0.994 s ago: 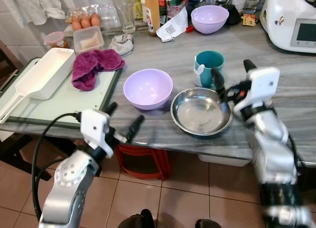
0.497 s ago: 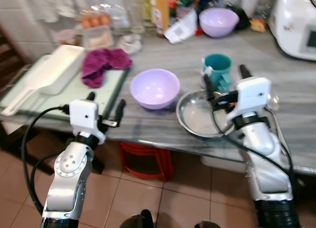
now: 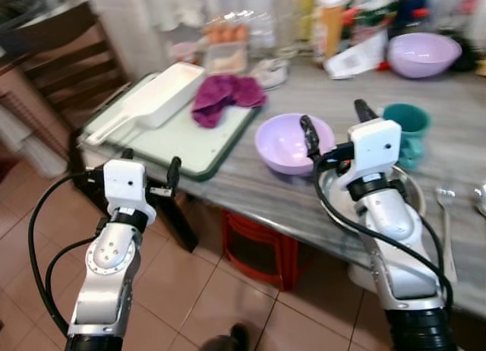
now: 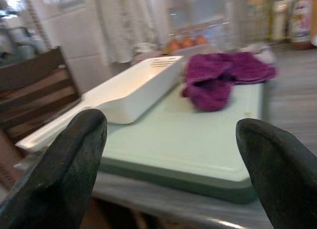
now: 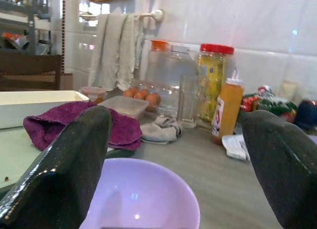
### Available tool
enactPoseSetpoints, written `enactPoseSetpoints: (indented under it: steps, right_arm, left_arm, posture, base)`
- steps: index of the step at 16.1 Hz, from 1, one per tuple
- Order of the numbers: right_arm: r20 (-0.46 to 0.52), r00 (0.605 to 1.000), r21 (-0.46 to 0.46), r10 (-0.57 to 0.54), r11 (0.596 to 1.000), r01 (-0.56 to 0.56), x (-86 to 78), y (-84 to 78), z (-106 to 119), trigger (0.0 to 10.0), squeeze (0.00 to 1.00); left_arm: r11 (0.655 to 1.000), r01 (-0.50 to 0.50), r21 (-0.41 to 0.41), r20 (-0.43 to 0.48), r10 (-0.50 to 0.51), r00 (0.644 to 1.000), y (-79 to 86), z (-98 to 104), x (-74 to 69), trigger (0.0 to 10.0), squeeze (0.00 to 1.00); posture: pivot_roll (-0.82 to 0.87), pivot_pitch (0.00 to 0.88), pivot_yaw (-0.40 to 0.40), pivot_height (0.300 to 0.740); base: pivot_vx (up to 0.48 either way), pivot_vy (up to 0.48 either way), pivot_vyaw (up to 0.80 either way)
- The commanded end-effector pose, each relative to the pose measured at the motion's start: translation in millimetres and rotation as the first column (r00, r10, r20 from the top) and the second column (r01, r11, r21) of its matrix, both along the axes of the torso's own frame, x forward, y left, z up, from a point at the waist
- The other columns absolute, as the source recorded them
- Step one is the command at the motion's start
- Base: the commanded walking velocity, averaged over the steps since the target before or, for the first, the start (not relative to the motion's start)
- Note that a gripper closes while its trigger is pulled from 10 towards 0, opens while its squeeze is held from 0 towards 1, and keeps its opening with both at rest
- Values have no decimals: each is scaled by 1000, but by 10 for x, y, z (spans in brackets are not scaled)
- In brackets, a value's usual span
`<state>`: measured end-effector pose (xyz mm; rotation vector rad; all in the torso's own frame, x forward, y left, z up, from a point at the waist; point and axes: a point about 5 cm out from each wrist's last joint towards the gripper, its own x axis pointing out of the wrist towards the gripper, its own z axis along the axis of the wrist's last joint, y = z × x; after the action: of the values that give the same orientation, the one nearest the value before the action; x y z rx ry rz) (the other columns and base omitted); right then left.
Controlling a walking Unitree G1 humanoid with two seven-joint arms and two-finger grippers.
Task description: Setting the table
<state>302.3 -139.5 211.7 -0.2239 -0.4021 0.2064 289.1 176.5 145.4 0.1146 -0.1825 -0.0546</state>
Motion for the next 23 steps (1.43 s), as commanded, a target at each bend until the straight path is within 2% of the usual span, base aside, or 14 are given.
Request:
enactPoseSetpoints:
  steps: [1,5,10,12,16,20,21,23]
  right_arm:
    - [3,1000,15,20,1000,-20,-4,70,11,10000,1000]
    - [10,999,11,39,999,-39,9,121,24,10000,1000]
    - [-6,997,18,74,997,-74,7,203,-18,10000,1000]
    - [-44,995,24,87,996,-86,0,253,-130,10000,945]
    - [-120,985,69,121,991,-114,-20,330,-303,10000,933]
    - [-252,961,101,116,990,-93,14,263,-674,10000,910]
    - [-292,950,106,109,991,-81,30,229,-787,10000,847]
    - [-361,928,116,87,992,-48,55,165,-981,10000,808]
  left_arm:
    - [997,-70,34,-10,70,997,126,-47,15,10000,0]
    - [985,-154,78,-40,158,987,282,-191,24,10000,0]
    - [972,-213,101,-83,222,972,374,-399,-1,10000,0]
    - [960,-255,112,-103,267,958,438,-487,-20,10000,0]
    - [951,-288,113,-154,303,940,497,-662,-89,10000,0]
    - [936,-331,121,-259,352,899,541,-936,-138,10000,0]
    - [936,-335,112,-301,353,886,539,-1037,-157,10000,0]
    - [939,-317,132,-371,344,863,515,-1225,-207,10000,0]
  posture:
    - [-157,54,115,740]
    - [-156,37,112,740]
    - [-152,31,109,740]
    - [-147,31,103,740]
    - [-139,34,90,740]
    - [-131,26,74,740]
    - [-129,22,64,740]
    - [-127,19,62,740]
  base:
    - [0,0,800]
    - [0,0,800]
    - [0,0,800]
    - [0,0,800]
    - [0,0,800]
    - [0,0,800]
    - [0,0,800]
    - [0,0,800]
